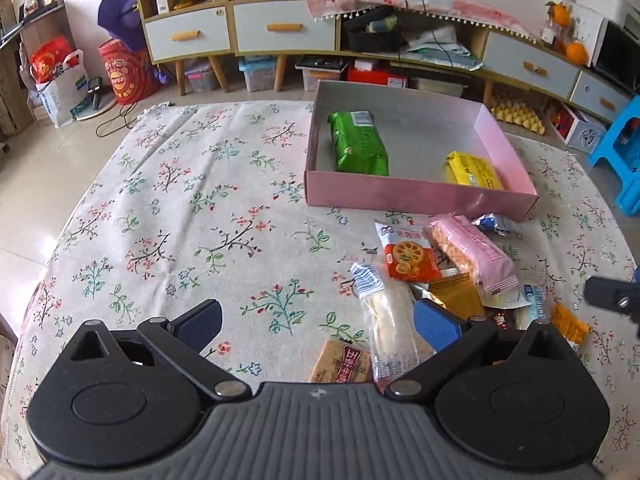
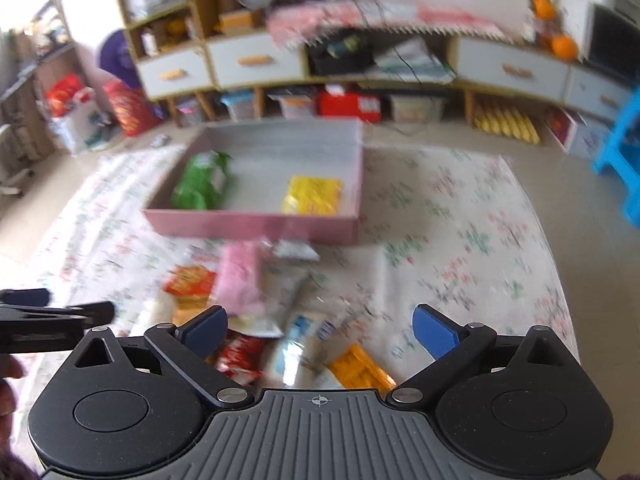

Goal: Organize snacks
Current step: 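Move the left tool back to the snack pile while the right tool reaches for a clear bread bag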

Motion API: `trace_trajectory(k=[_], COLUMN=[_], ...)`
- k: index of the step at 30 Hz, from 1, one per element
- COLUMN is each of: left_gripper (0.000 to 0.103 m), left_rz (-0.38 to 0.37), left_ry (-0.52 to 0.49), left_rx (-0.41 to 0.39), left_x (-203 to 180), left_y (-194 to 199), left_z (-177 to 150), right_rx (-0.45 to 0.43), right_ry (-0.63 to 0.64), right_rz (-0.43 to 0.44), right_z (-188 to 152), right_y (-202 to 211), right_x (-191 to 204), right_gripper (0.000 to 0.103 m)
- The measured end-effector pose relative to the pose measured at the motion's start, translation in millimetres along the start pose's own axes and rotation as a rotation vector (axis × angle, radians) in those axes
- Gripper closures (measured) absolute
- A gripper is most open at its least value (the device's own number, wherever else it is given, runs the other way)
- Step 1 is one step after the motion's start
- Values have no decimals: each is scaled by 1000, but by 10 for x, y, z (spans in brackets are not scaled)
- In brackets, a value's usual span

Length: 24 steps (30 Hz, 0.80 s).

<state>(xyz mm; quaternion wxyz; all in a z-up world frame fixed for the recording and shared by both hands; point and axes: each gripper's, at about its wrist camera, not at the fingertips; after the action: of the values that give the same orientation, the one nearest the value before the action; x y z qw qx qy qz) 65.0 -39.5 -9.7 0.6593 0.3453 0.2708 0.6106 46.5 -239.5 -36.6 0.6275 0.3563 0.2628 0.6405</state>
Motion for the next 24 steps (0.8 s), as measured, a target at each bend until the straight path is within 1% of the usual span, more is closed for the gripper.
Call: trace_trajectory(k=[4, 9, 12, 16, 20, 24], left_gripper=[1, 1, 1, 1, 1, 1], left_rz=[7, -6, -3, -18, -32, -38], left_ry=[-25, -21, -17, 0, 10, 6], left_rx=[-13, 6, 9, 14, 27, 28], left_x=[-39, -31, -27, -10, -65, -78], left_y=[72, 124, 157, 127, -51, -96], left_z=[35, 38, 18, -66, -111, -104], right_rx=[12, 53, 93, 134, 188, 213], right_ry=[0, -16, -71, -137, -215, -257], right_rz=[34, 14, 3, -2, 6, 0], right_z=[-23, -25, -31, -61, -100, -118], right_y=[8, -53, -133, -215, -310, -348], right_x=[31, 8, -73, -170, -263, -305], right_gripper=[3, 3, 3, 3, 3, 5])
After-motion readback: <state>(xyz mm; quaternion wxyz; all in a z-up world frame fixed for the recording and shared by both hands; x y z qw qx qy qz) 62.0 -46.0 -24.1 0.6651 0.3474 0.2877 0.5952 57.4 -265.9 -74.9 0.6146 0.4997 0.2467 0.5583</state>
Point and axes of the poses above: each gripper's, at about its wrist camera, not at the fingertips, and y roughly against the way its jaws point, x to its left, z to its top, and after that the axes turned 1 degree about y, right-handed
